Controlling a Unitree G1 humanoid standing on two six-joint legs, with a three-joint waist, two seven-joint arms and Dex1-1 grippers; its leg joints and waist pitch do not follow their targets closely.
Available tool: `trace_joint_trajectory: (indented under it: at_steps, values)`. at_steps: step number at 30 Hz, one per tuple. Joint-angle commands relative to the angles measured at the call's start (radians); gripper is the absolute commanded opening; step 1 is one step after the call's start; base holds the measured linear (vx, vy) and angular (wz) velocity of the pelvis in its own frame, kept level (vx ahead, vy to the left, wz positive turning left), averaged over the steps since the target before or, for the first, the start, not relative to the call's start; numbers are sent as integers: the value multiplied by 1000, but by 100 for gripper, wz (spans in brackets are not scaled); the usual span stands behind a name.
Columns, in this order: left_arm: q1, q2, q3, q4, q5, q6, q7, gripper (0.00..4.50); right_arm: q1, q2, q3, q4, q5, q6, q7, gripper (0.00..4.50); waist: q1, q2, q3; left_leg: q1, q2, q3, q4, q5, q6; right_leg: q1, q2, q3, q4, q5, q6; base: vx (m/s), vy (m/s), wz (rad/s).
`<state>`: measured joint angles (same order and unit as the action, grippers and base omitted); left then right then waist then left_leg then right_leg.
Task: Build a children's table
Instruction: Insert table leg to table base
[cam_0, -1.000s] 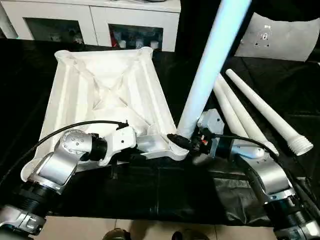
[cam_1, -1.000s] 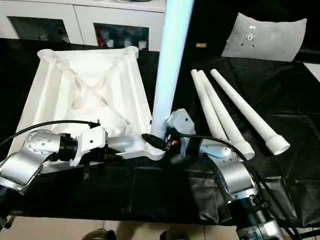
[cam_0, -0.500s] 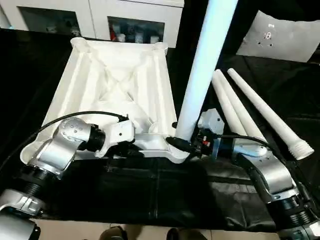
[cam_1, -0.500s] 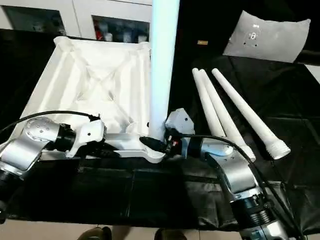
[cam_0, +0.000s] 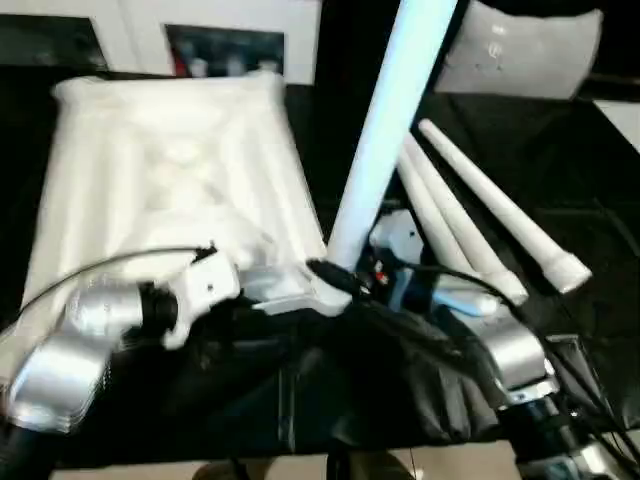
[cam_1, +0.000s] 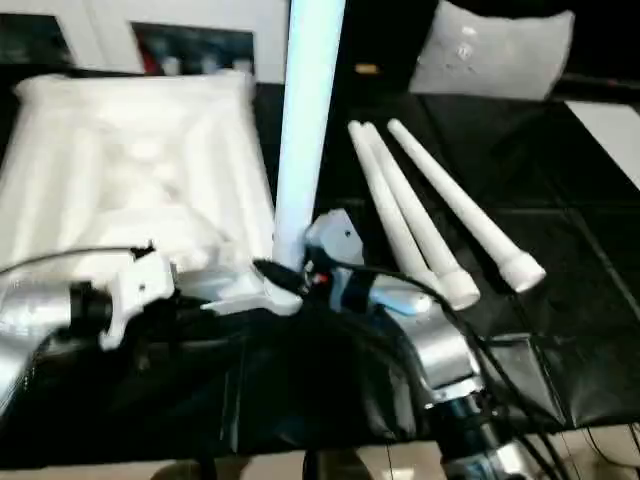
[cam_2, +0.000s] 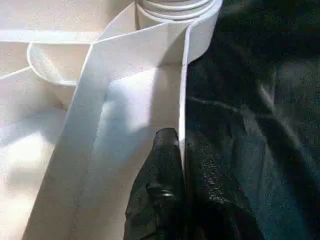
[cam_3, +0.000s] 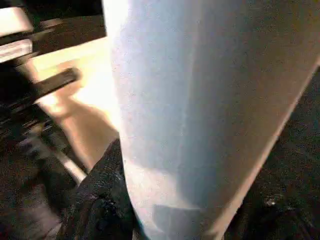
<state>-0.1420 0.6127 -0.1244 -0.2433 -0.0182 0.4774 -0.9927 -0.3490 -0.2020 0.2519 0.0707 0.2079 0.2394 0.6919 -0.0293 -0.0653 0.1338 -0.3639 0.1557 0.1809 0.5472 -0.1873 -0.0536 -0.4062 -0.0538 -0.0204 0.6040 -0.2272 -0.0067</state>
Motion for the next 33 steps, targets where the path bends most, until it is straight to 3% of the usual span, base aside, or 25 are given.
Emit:
trace_joint_trajectory:
  at_steps: [1, 4, 6, 12, 15, 21, 25, 33]
  values:
    - [45, -63, 21, -93, -12, 100, 107, 0, 51, -5, 19, 179, -86, 114, -77, 189, 13, 3, -9, 0, 83, -44, -82, -339, 14, 13, -99, 64, -101, -475, -157, 0, 0, 0]
    - [64, -120, -14, -172, -6, 171, 165, 0, 40, 17, 19, 188, -85, 112, -95, 189, 19, 6, -8, 2, 81, -39, -81, -305, 25, 12, -92, 63, -102, -436, -154, 0, 0, 0]
    - [71, -155, -49, -214, -6, 210, 202, 0, 36, 26, 33, 198, -87, 106, -95, 189, 23, 0, -13, 4, 79, -32, -76, -269, 37, 14, -85, 62, -97, -347, -159, 0, 0, 0]
    - [48, -146, -68, -209, 44, 251, 229, 0, 42, 29, 51, 200, -88, 103, -82, 189, 31, 2, -16, 1, 75, -30, -74, -226, 55, 21, -83, 58, -92, -281, -157, 0, 0, 0]
    - [31, -140, -74, -197, 45, 251, 231, 0, 43, 27, 52, 204, -89, 101, -81, 189, 33, 8, -17, 4, 76, -31, -75, -242, 46, 20, -84, 58, -93, -298, -158, 0, 0, 0]
    - [13, -139, -85, -186, 44, 261, 249, 0, 42, 22, 51, 211, -91, 96, -85, 189, 37, 6, -16, 6, 76, -32, -76, -266, 30, 20, -83, 58, -95, -314, -153, 0, 0, 0]
    - [-4, -126, -103, -157, 76, 253, 268, 0, 40, 37, 20, 235, -74, 89, -101, 189, 38, 8, -14, 7, 76, -32, -77, -275, 26, 20, -84, 59, -96, -312, -154, 0, 0, 0]
    - [-52, -116, -111, -109, 74, 230, 265, 0, 32, 37, 16, 258, -84, 71, -115, 189, 39, 8, -8, 16, 75, -42, -83, -381, -2, 9, -90, 61, -113, -497, -108, 0, 0, 0]
